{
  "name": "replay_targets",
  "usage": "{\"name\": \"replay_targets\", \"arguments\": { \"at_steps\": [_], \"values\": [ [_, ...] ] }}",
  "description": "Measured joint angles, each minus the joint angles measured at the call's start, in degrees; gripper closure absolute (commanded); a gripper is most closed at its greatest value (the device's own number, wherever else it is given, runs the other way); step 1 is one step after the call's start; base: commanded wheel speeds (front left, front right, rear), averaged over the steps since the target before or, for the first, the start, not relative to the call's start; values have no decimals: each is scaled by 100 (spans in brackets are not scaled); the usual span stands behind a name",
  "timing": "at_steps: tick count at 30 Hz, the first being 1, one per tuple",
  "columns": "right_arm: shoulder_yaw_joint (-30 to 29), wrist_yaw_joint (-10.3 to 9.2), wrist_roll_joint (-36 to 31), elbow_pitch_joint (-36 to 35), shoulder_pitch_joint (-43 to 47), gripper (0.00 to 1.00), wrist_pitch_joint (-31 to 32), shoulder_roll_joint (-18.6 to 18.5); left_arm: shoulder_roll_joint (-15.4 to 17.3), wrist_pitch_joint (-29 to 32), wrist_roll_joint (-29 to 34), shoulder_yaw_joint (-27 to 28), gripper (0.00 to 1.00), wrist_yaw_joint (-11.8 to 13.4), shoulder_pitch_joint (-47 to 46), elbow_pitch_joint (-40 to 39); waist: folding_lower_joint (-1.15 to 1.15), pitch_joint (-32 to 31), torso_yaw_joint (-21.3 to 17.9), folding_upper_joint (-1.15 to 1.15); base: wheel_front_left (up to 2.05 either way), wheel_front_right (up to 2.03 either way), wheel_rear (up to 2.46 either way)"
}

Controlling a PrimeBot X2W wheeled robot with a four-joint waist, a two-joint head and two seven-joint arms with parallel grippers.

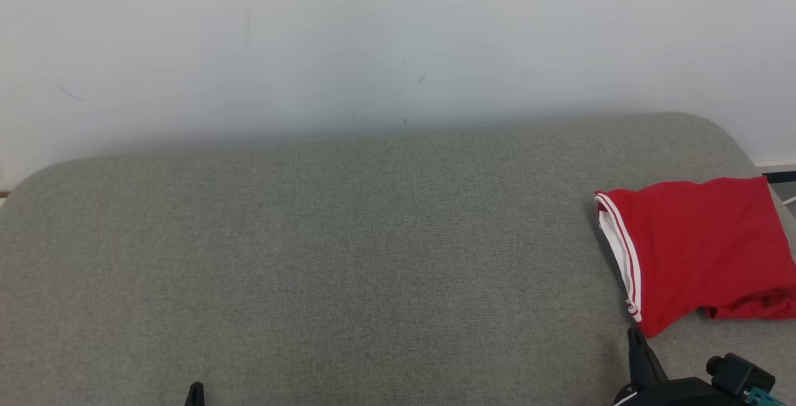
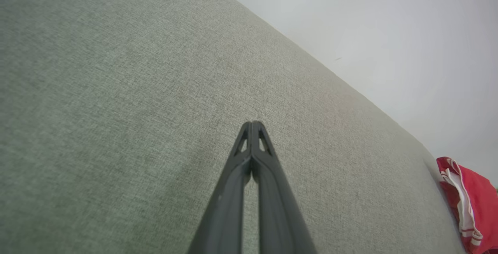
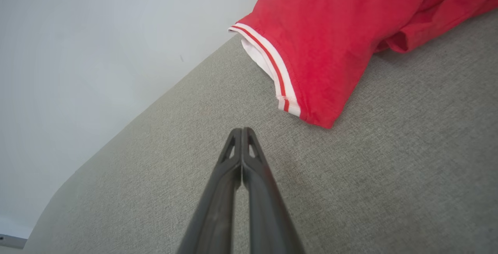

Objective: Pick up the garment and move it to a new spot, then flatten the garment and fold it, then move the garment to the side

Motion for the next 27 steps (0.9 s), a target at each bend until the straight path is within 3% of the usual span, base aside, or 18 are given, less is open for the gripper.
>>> {"name": "replay_targets", "arguments": {
  "at_steps": [27],
  "values": [
    [-432,0,2011,-253,-113,100,470,133,2,513,-2031,245,100,-243,-237,15,1,72,179,0,0,0,0]
  ]
}}
